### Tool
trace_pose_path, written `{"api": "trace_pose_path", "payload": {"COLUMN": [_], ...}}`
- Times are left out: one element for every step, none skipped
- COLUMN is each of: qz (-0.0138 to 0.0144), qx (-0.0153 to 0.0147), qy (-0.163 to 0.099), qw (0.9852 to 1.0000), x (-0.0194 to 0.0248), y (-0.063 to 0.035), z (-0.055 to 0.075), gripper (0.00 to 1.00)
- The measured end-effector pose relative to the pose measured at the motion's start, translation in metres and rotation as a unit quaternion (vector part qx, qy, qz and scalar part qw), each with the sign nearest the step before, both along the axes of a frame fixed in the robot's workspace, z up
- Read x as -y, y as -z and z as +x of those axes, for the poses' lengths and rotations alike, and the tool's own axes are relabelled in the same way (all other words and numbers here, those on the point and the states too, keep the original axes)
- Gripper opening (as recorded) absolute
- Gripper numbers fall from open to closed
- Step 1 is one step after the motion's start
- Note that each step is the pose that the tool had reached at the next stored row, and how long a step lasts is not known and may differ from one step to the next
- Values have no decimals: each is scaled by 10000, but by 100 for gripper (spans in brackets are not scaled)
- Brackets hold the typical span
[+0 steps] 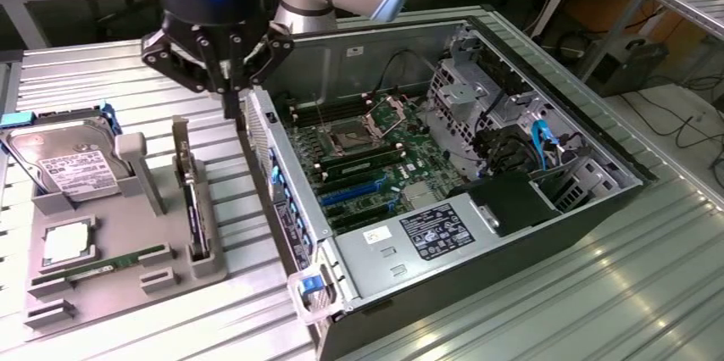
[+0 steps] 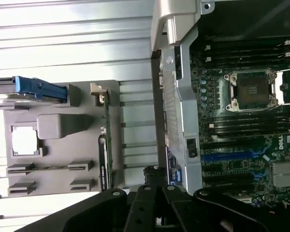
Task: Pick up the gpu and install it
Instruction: 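Reach for the gpu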
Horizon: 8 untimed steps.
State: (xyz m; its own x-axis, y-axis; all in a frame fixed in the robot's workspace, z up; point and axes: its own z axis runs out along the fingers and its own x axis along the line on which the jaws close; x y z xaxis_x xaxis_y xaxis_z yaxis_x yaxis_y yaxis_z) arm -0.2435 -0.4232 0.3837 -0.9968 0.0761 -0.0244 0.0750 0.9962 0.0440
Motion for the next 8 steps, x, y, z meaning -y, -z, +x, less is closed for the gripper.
{"api": "trace_pose_path", "payload": {"qz": [0, 0, 0, 0, 0, -1, -3, -3], "qx": [0, 1, 1, 0, 0, 1, 0, 0], "qy": [1, 1, 1, 0, 0, 1, 1, 0], "qw": [10000, 10000, 10000, 10000, 10000, 10000, 10000, 10000], "x": [1, 3, 4, 4, 5, 5, 6, 6], "y": [13, 30, 44, 61, 77, 95, 123, 140], "z": [-44, -93, -135, -184, -228, -277, -353, -402], "gripper": [11, 11, 11, 11, 11, 11, 11, 11]}}
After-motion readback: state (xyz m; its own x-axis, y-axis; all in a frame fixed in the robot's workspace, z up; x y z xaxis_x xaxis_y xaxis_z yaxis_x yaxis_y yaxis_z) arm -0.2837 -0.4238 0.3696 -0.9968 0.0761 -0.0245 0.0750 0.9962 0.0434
